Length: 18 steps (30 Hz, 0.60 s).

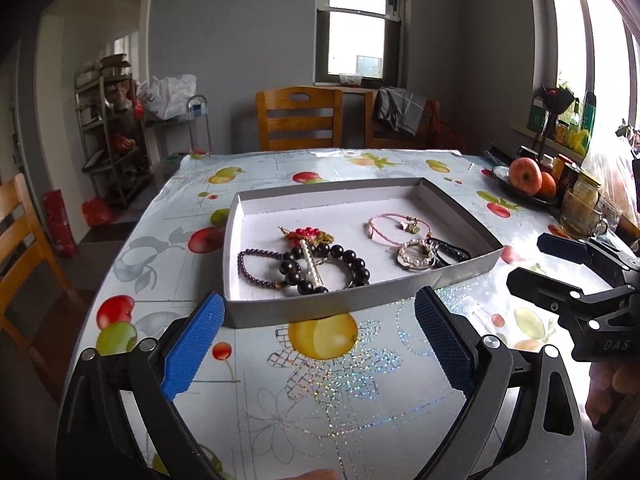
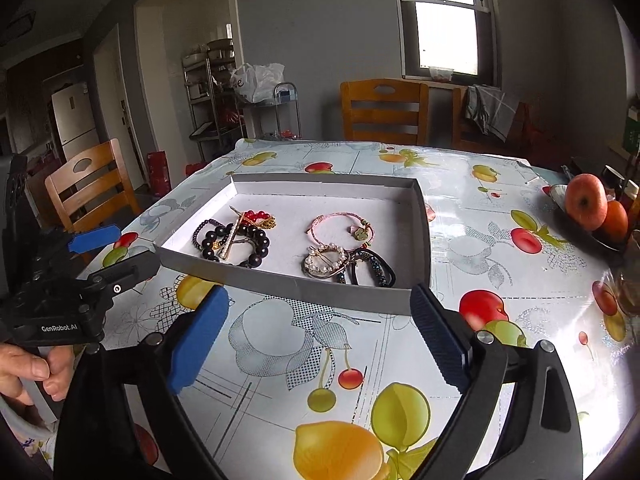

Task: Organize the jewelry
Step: 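Withdraw both open tools from the box back over the table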

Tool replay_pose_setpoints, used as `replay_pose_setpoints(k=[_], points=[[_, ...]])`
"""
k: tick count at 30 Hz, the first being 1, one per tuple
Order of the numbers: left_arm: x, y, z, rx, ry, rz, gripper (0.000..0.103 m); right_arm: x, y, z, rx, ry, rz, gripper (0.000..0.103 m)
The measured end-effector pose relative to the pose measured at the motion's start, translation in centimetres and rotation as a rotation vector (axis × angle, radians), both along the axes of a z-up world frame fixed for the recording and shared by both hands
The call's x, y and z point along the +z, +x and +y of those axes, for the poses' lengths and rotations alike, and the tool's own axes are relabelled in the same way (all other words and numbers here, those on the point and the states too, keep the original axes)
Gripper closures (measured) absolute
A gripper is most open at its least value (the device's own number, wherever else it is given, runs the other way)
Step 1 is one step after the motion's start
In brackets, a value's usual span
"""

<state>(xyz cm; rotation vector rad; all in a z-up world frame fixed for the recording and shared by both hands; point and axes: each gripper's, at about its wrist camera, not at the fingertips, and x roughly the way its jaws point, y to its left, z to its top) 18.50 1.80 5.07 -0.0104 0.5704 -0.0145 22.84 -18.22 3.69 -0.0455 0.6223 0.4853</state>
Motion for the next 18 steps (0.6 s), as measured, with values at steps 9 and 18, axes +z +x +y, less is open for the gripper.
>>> replay_pose_setpoints(k=[9,18], points=[[0.4,-3.3,-0.9,0.050,0.017,-0.077,0.005,0.1,-2.5,0.5,-0.004,0.016,-0.046,0.009],[-0.1,-3.7,-0.9,0.059,0.005,-0.076,0.005,0.0,-3.5,0.7,-0.017,0.012,-0.088,0.008]])
